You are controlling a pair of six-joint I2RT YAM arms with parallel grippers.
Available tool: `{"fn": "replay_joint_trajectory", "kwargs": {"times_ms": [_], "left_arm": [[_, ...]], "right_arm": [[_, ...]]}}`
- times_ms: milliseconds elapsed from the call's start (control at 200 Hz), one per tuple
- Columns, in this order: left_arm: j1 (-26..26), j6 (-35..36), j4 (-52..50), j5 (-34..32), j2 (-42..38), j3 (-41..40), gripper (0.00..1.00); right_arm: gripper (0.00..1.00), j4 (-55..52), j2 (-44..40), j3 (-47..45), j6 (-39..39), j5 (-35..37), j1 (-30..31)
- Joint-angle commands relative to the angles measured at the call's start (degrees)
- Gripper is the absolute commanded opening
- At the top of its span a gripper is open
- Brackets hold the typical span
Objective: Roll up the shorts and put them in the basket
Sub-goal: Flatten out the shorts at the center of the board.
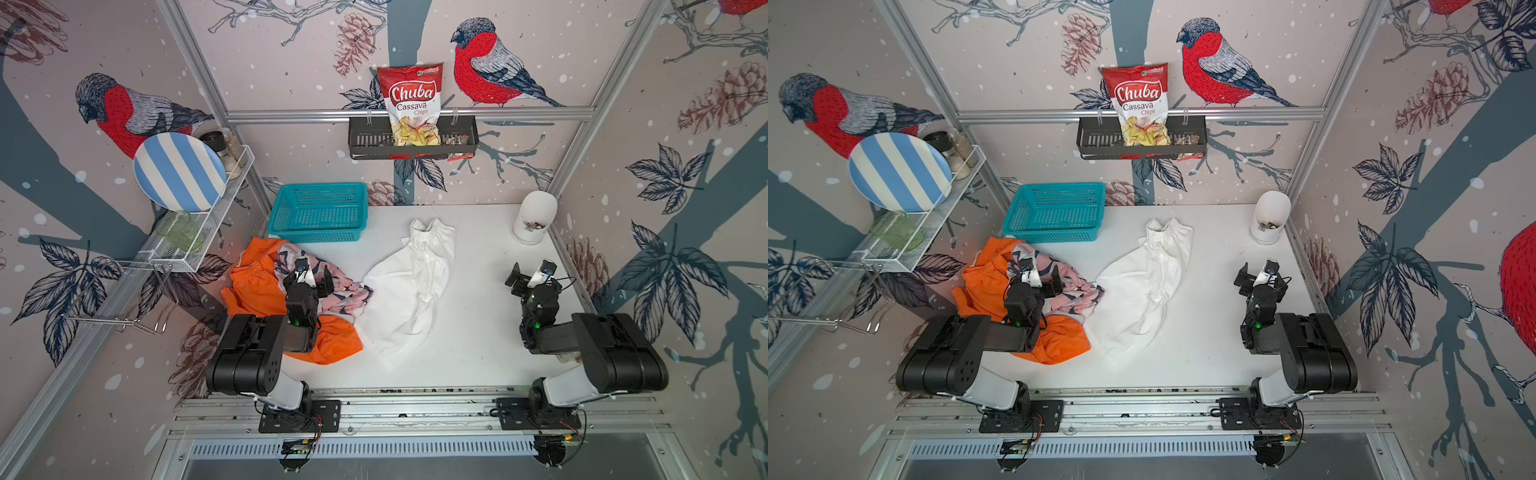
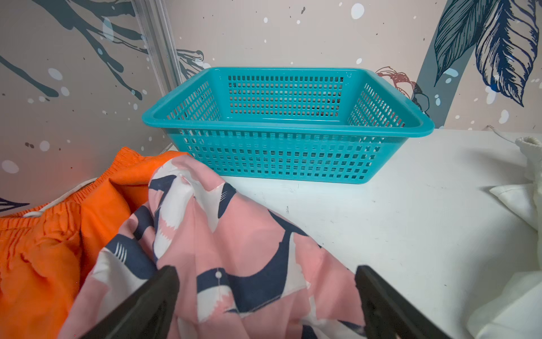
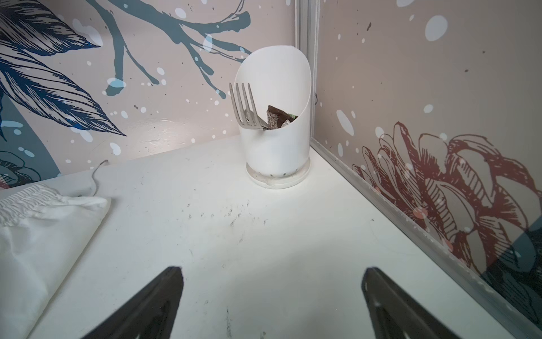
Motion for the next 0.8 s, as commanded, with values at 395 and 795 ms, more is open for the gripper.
{"fn": "replay_joint_trajectory", "kwargs": {"times_ms": [395, 795], "left_arm": [[0.3, 0.1, 1.1, 0.3, 0.0, 0.2, 0.96], [0.3, 0.0, 1.2, 0.3, -0.1, 0.1, 0.96]], "right_arm": [[1.00, 1.1, -0.1, 0.1, 0.9, 0.4, 0.0], [1.00, 0.7, -0.2, 0.2, 0.9, 0.2, -0.2]]}}
